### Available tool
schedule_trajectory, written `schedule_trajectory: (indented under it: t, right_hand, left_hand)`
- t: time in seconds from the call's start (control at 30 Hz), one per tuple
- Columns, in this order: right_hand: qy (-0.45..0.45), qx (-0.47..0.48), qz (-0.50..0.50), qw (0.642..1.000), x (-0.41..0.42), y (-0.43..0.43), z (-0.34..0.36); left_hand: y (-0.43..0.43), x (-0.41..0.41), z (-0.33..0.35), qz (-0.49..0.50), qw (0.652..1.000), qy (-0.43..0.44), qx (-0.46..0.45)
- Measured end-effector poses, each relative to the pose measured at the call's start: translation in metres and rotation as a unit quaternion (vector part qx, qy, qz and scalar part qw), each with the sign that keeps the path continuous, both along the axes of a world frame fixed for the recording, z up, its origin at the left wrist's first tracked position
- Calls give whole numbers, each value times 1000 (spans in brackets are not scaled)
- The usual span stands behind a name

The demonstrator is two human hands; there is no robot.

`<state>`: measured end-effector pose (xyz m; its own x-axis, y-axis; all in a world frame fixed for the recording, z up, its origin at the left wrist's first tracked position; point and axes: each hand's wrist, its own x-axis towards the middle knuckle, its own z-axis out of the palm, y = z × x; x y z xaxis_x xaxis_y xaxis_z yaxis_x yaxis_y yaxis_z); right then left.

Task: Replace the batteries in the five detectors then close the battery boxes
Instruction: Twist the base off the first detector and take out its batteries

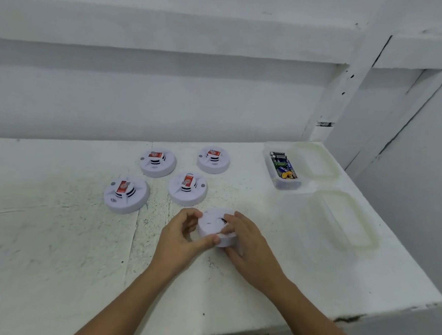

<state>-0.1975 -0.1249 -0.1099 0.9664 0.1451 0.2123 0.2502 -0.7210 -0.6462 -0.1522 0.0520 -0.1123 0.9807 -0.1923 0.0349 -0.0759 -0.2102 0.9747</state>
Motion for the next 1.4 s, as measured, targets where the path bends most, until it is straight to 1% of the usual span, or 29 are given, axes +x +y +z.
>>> schedule_trajectory:
  t: [0.13, 0.3, 0.4, 0.47, 0.53, 0.73, 0.87, 1.0, 1.23, 1.4]
  right_hand:
    - [-39, -27, 37, 998, -7, -2, 2]
    - [-12, -59, 49, 997, -3, -7, 16]
    - [-8, -110, 59, 992, 6, -8, 26]
    - [-2, -138, 71, 988, 11, -6, 28]
    - [23, -135, 77, 988, 15, -4, 31]
    - [73, -117, 92, 986, 19, -3, 32]
    - [113, -91, 112, 983, 24, -10, 35]
    - [132, -81, 138, 978, 33, -16, 39]
    - [153, -136, 173, 963, 47, -12, 51]
    - [176, -140, 165, 960, 53, -5, 64]
  left_hand:
    - [11, 1, -1, -32, 997, -11, 71]
    - [11, 0, 0, -76, 988, -41, 128]
    - [10, 4, 3, -100, 975, -41, 192]
    - [7, 7, 5, -116, 968, -41, 218]
    - [4, 9, 7, -117, 965, -48, 231]
    - [4, 9, 6, -102, 966, -72, 226]
    - [4, 12, 4, -109, 965, -73, 228]
    - [4, 14, 4, -110, 964, -69, 230]
    - [5, 13, 4, -103, 967, -52, 226]
    - [6, 11, 3, -97, 968, -35, 227]
